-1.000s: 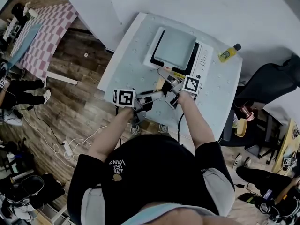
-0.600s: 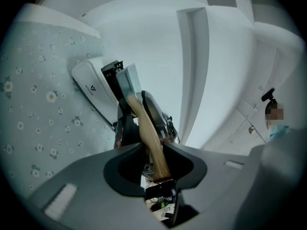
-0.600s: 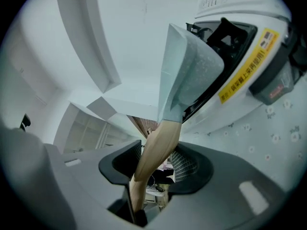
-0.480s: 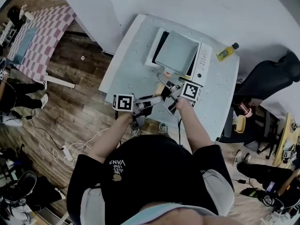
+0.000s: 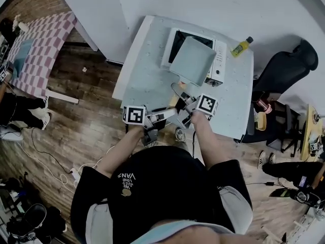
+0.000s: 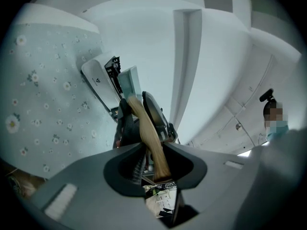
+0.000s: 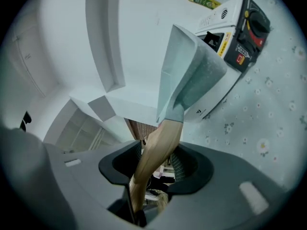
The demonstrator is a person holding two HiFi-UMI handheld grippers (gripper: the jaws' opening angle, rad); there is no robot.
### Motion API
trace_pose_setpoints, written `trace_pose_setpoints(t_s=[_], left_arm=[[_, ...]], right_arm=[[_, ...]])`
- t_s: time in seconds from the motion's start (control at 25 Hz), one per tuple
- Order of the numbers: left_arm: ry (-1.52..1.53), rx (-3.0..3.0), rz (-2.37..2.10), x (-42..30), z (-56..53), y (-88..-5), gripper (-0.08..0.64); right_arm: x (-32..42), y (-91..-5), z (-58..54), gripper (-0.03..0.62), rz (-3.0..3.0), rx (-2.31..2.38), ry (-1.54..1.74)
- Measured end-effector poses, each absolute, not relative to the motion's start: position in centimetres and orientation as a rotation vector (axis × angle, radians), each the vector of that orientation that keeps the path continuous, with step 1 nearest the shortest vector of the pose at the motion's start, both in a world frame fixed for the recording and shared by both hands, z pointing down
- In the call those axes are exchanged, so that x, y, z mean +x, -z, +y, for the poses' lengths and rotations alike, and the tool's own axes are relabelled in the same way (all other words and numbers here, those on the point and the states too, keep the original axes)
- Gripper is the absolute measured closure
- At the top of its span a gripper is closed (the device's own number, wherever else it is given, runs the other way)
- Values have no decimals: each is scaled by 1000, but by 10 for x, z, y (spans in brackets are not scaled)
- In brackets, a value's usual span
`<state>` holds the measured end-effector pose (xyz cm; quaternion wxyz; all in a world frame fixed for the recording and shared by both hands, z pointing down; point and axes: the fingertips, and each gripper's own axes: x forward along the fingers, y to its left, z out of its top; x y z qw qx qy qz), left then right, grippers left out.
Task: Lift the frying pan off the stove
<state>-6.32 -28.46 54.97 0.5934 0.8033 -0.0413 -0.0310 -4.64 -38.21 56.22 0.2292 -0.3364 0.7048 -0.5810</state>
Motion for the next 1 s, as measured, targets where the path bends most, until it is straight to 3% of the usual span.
trace_pose_setpoints(t_s=[0.44,1.0], left_arm=[[20,1868,-33,-108,-231,-550,446],[91,1908,-123,-87,-163,-534,445]], right_arm=[[-80,-569,-325,411,1882,-1068,1597],[-69,-558,-258,410,1978,-1000,1651]])
